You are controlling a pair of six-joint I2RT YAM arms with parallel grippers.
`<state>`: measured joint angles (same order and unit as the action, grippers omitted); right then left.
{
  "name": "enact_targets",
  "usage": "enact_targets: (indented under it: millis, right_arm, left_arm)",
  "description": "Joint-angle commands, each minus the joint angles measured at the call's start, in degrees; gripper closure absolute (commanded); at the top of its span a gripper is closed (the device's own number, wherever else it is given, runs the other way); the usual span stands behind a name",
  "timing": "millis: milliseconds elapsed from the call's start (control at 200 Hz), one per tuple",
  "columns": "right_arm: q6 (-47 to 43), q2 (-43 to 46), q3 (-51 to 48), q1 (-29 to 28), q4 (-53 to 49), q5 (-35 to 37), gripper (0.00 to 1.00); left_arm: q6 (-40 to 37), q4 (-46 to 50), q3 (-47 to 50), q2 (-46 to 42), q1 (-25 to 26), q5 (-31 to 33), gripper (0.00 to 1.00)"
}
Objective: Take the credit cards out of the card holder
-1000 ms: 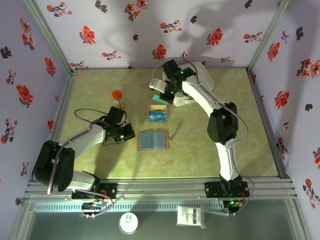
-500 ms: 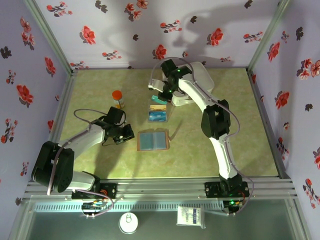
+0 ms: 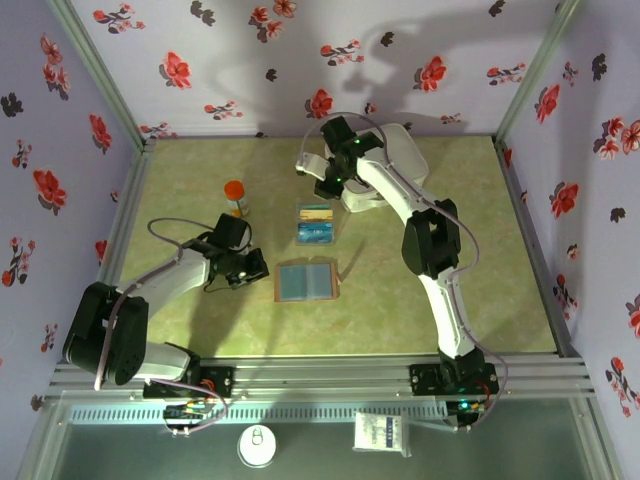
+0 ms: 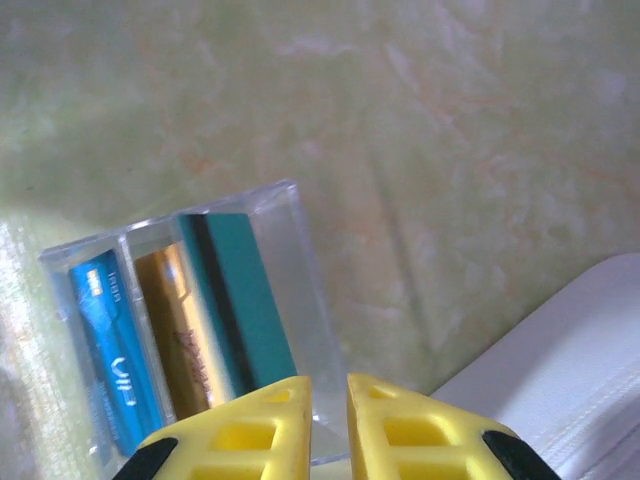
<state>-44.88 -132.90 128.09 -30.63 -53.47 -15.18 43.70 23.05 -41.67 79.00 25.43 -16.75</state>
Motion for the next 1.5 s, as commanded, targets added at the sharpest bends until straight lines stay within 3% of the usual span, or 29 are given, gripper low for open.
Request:
enact_targets:
  millis: [0, 235, 365, 600, 965, 1500]
  right_arm:
    - [3.0, 1.6, -1.3, 0.4, 4.0, 1.8, 0.82]
    - [5.0, 1.7, -2.4, 0.3, 4.0, -1.5, 0.79]
    - [5.0, 4.7, -7.1, 0.1, 5.8, -4.3, 0.64]
    - [5.0, 6.8, -13.2, -0.6, 9.1, -1.9, 0.43]
    - [4.9, 4.7, -13.5, -1.4, 10.6, 4.4, 0.42]
    - [3.9, 5.5, -13.6, -2.0, 8.4, 1.2, 0.41]
  left_arm:
    - [-0.4, -0.3, 1.5, 0.0, -0.6, -1.0, 0.92]
    - [0.3, -1.0, 2.5, -0.7, -0.6, -1.5, 0.92]
    - [0.6, -1.3, 3.1, -1.0, -0.6, -1.6, 0.92]
    - [0.8, -1.8, 3.3, -1.0, -0.6, -2.0, 0.92]
    - [1.4, -2.0, 4.4, -2.1, -0.5, -1.8, 0.92]
    - [1.5, -2.1, 4.1, -2.2, -0.5, -2.2, 0.92]
